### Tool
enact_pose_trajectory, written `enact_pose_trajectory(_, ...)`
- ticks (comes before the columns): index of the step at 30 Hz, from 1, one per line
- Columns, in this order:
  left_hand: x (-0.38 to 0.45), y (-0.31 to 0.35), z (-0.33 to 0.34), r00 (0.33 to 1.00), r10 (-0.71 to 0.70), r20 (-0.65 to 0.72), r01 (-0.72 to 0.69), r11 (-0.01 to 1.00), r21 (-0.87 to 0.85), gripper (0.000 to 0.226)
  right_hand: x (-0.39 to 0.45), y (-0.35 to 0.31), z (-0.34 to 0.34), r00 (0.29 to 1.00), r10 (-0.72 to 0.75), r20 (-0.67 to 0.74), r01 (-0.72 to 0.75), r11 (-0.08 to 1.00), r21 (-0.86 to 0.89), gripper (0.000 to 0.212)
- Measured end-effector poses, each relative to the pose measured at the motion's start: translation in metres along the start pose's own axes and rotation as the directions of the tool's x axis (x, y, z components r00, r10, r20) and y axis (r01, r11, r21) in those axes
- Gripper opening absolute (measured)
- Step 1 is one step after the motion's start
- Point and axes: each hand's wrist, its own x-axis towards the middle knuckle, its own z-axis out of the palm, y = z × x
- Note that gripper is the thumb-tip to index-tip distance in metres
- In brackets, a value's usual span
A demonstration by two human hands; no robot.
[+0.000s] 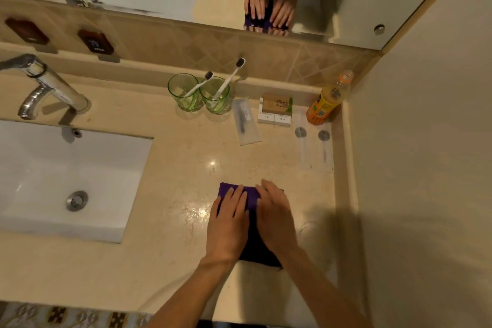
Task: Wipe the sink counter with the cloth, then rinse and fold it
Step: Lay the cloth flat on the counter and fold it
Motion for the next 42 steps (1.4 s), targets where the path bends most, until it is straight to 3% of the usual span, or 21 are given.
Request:
enact_pose_trajectory(2, -0.001, -0.007, 0.014, 0.997, -0.018, 0.076, 0.015, 0.999, 0.033, 0.051, -0.014, -0.001, 0.023, 1.000, 0.013, 0.025, -0.014, 1.000, 0.022, 0.047)
enact_pose_trajectory(6, -0.013, -0.028, 0.030, 0.993, -0.006, 0.114, -0.009, 0.992, 0.128, 0.053, -0.028, 0.018, 0.044, 0.998, 0.014, 0.061, -0.007, 0.993, -0.115, 0.054)
enact_pose_trajectory(11, -0.015, -0.025, 0.031, 0.992, -0.071, 0.106, 0.056, 0.989, 0.135, 0.054, -0.029, 0.023, 0.043, 0.994, 0.074, 0.076, -0.062, 0.986, -0.153, 0.056)
enact_pose_trajectory(23, -0.030, -0.042, 0.025, 0.997, -0.003, 0.078, -0.007, 0.992, 0.127, 0.052, -0.050, 0.010, 0.055, 0.993, 0.079, 0.086, -0.066, 0.988, -0.142, 0.058)
enact_pose_trajectory(35, -0.040, -0.137, -0.022, 0.997, -0.049, 0.059, 0.032, 0.966, 0.255, 0.057, -0.031, -0.090, 0.097, 0.994, 0.017, 0.108, 0.004, 0.982, -0.188, 0.060)
enact_pose_trajectory(42, -0.012, -0.176, -0.039, 0.997, -0.064, 0.053, 0.050, 0.971, 0.234, 0.057, 0.010, -0.119, 0.107, 0.994, 0.010, 0.107, 0.010, 0.983, -0.182, 0.060)
